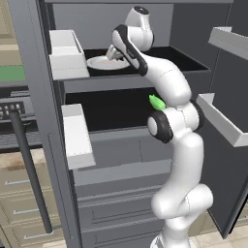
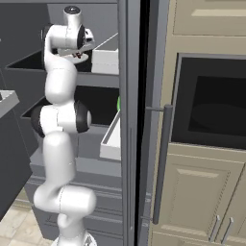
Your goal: Retrieve the chicken drumstick from the fridge and place it on the cutting board.
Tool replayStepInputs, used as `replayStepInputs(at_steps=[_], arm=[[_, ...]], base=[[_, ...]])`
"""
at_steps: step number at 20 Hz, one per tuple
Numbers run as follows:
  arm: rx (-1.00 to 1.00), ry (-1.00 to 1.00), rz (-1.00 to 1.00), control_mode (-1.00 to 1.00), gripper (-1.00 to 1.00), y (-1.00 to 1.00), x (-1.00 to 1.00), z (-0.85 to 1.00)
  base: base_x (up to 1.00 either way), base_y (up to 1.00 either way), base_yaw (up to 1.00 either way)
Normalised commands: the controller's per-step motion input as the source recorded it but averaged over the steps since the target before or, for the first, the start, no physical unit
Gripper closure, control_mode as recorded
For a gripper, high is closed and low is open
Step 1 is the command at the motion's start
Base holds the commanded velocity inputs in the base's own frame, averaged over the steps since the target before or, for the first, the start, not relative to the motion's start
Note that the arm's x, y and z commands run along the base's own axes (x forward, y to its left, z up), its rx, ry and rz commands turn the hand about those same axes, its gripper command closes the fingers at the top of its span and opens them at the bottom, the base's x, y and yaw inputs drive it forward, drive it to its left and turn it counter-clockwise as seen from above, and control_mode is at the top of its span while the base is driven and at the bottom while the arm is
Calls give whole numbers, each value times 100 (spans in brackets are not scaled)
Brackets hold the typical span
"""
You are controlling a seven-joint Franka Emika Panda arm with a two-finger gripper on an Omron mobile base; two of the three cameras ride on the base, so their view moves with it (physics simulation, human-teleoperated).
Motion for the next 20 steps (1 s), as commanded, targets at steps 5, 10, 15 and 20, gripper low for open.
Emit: replayStepInputs(at_steps=[5,10,15,20], arm=[[0,0,-39,-100,100,-16,-19,1],[0,-1,-37,-100,100,-12,-26,0],[0,-1,-3,-100,100,0,-2,4],[2,-13,-3,-100,100,-7,-13,24]], base=[[0,0,0],[0,0,0],[0,0,0],[0,0,0]])
